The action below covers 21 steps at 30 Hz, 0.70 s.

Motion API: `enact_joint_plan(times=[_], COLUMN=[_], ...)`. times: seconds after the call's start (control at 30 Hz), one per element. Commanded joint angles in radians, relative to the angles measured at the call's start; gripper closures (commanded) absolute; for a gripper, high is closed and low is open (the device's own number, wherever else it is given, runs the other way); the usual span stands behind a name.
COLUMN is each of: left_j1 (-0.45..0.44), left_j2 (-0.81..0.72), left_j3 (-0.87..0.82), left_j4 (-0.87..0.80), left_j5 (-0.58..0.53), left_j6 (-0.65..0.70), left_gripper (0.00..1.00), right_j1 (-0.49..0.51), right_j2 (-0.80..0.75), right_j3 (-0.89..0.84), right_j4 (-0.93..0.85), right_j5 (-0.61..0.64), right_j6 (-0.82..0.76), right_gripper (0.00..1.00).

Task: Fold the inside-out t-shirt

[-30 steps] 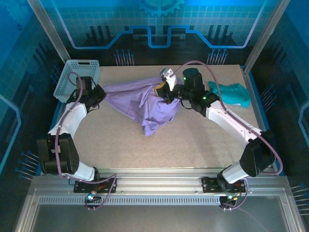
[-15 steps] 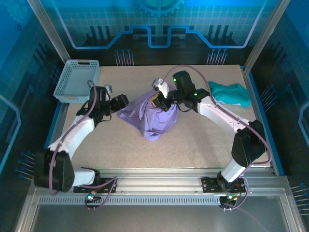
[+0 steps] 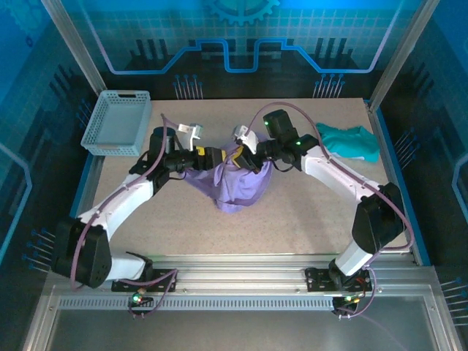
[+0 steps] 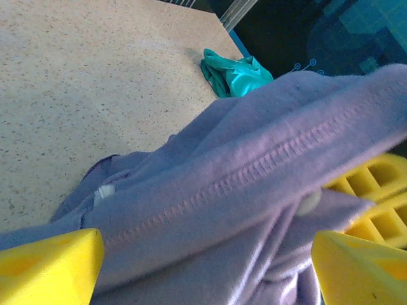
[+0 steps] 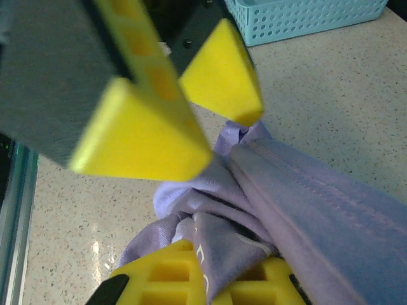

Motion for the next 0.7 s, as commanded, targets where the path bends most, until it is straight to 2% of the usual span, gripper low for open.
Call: enact_joint_plan(times=[0.0, 0.3, 0.47, 0.53, 0.57, 0.63, 0.67], left_j1=[0.0, -0.002, -0.019, -0.025, -0.027, -0.027, -0.027], left_j2=[0.05, 0.176, 0.23, 0.25, 0.262, 0.282, 0.288], left_j3=[0.077, 0.18, 0.222, 0.241, 0.251, 0.265, 0.272], left_j4=[0.003, 0.0, 0.001, 0.002, 0.003, 0.011, 0.015], left_j5=[0.105, 0.251, 0.283, 0.285, 0.295, 0.307, 0.305], left_j6=[0.04, 0.035, 0.04, 0.031, 0.023, 0.004, -0.005], left_gripper=[0.14, 0.1, 0.12, 0.21, 0.3, 0.49, 0.63], right_j1=[-0.011, -0.011, -0.011, -0.011, -0.012, -0.011, -0.011], right_j2=[-0.049, -0.062, -0.06, -0.062, -0.062, -0.069, -0.073], right_j3=[-0.017, -0.027, -0.027, -0.027, -0.027, -0.029, -0.03], right_j4=[-0.001, -0.008, -0.005, -0.005, -0.005, -0.005, -0.005], right_j5=[-0.032, -0.035, -0.04, -0.038, -0.035, -0.028, -0.022], right_j6=[-0.026, -0.035, -0.032, -0.031, -0.031, -0.03, -0.028], right_gripper=[1.0, 1.0, 1.0, 1.0, 1.0, 1.0, 1.0])
